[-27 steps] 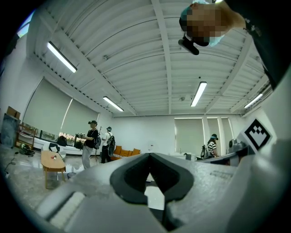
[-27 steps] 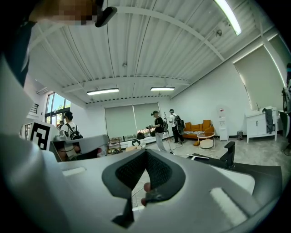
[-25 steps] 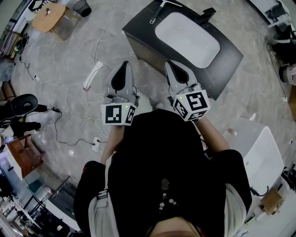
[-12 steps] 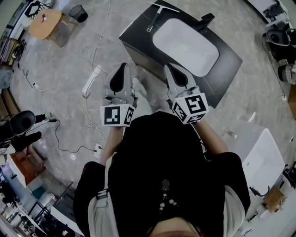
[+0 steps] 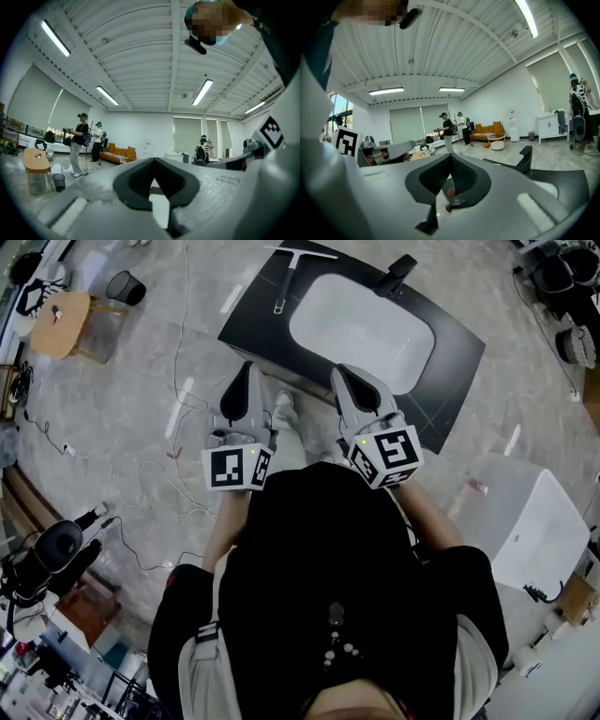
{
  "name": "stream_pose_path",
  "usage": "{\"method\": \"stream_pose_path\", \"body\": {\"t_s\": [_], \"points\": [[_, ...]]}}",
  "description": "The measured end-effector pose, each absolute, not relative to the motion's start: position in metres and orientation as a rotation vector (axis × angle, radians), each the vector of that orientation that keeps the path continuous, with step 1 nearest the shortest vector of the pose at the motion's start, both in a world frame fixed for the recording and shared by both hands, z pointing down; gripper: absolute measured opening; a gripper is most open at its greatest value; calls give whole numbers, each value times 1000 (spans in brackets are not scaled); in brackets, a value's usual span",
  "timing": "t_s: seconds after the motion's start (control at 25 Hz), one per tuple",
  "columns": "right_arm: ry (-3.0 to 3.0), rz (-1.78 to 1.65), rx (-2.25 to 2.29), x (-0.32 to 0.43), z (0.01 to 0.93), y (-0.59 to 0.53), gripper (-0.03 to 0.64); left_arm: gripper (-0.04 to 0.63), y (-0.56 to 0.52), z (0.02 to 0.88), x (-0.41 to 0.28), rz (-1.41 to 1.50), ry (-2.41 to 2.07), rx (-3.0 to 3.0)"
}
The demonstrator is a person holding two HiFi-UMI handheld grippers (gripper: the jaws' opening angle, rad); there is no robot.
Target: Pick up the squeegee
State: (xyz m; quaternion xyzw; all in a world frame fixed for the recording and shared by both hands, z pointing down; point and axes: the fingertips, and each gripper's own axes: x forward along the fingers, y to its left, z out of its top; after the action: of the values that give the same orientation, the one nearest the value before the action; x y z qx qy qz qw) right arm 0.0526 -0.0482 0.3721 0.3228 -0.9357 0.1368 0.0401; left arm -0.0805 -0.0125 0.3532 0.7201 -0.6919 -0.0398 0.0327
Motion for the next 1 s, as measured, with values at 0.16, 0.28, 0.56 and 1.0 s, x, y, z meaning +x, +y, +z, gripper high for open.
{"method": "stream_pose_path", "body": {"t_s": [0.16,0.28,0.56,1.0], "points": [[-2817,443,1082,48,375,-81,2,2,-54,357,-90,-107,-2060,2263],[-2778,449,1162,41,371,-101,2,2,-83,361,-98,-77,-1997,2302],[-2709,446,1265,24,368,-141,2,2,-144,378,-118,-15,-1911,2332],[-2597,451,1435,3,374,-191,2,2,-222,423,-137,75,-1746,2345]]}}
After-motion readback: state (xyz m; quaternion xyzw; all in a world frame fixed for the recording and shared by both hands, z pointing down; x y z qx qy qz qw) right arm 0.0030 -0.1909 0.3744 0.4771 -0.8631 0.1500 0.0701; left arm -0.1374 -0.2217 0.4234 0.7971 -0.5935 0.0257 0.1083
